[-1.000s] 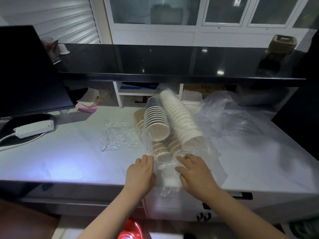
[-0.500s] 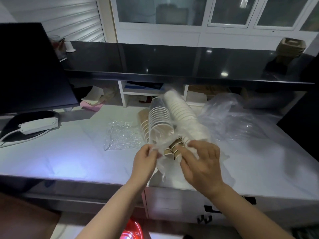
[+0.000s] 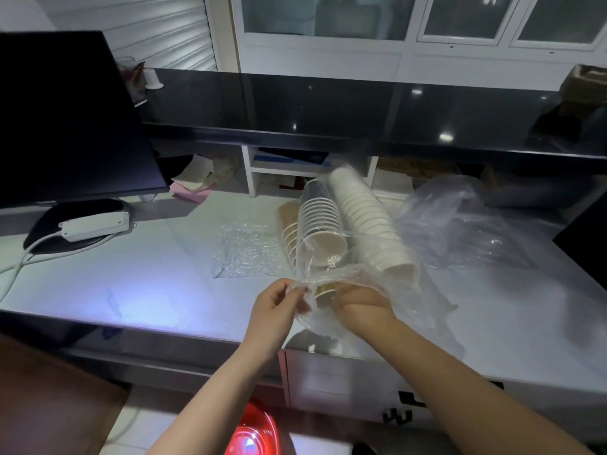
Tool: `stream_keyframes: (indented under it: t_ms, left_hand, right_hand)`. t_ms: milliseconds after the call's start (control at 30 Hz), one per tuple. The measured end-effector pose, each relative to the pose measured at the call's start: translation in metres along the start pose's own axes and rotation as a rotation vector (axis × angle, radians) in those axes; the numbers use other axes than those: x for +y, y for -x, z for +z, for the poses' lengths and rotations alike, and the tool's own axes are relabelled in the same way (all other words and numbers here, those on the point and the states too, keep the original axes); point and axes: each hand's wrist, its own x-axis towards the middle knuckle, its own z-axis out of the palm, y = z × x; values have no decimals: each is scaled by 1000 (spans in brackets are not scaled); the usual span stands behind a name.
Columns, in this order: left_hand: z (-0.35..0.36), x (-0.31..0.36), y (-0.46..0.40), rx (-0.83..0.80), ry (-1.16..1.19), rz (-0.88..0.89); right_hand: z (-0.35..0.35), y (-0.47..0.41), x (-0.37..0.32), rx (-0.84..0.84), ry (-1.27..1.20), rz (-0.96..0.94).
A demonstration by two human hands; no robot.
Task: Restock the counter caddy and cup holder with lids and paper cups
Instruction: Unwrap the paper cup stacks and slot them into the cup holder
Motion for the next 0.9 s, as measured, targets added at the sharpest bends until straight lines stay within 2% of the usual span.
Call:
stream_keyframes:
  t_ms: [133,267,467,600,733,767,867,900]
  left_hand:
    - [3,-1,3,-35,-37,4]
    - [2,-5,4,-56,-125,4]
    - [1,-8,2,-118,-203,-7]
    - [2,-6,1,-111,-209,-4]
    - [2,-4,-6,-79,-266,31]
    - [1,-4,-8,-56,-272,44]
    - [2,-2,-11,-29,-272,44]
    - [3,-2,-11,-47,-270,37]
  right_hand:
    - [1,-27,-21,-13,259,71]
    - [2,-31,-22,1,342,31]
    - [-4,-38,-20,-20,167,91]
    - [-17,-29,-16,69,-46,97]
    - [-14,-10,4,-120,-170,209]
    - [-11,-9,8,-113,-132,183]
    - [-4,1,11,140,-259,233]
    - [-1,4,14,164,-313,214]
